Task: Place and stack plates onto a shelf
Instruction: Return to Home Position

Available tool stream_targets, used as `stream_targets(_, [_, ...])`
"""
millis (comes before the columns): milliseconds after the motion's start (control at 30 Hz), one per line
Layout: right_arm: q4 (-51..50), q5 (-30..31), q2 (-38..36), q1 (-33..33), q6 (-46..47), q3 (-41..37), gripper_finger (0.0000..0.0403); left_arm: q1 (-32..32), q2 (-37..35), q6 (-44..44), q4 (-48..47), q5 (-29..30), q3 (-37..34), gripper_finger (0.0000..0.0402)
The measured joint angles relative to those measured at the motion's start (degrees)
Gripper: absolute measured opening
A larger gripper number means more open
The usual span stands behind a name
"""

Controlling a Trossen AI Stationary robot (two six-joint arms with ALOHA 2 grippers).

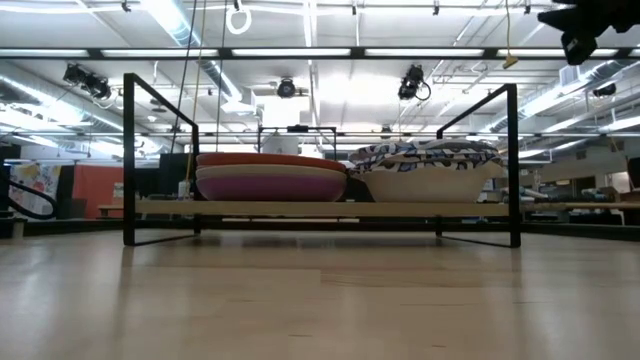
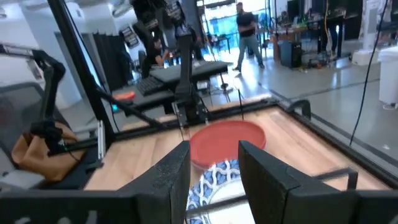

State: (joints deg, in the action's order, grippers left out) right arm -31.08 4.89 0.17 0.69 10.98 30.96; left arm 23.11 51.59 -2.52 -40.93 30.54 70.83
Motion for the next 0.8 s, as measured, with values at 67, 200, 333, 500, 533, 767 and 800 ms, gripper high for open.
stream_targets(67, [0.2,0.0,0.2,0.0,0.0,-0.9,0.0140,0.0,0.0,0.0,0.0,0.0,0.0,0.0146])
stream_targets(200, [2.3,0.0,0.0,0.0,0.0,-3.6,0.0140,0.0,0.0,0.4,0.0,0.0,0.0,0.0146])
stream_targets(333, [5.3,0.0,0.0,0.0,-0.4,-6.1,0.0140,0.0,0.0,0.4,0.0,0.0,0.0,0.0146])
stream_targets(500, [6.0,0.0,0.0,0.0,-0.1,-7.6,0.0140,0.0,0.0,0.4,0.0,0.0,0.0,0.0146])
stream_targets(533, [6.3,0.0,0.0,0.0,-0.1,-8.0,0.0140,0.0,0.0,0.4,0.0,0.0,0.0,0.0146])
stream_targets(767, [12.1,0.0,0.0,0.0,-1.6,-13.3,0.0140,0.0,0.0,0.4,0.0,0.0,0.0,0.0146])
stream_targets(800, [13.0,0.0,0.0,0.0,-1.5,-14.1,0.0140,0.0,0.0,0.4,0.0,0.0,0.0,0.0146])
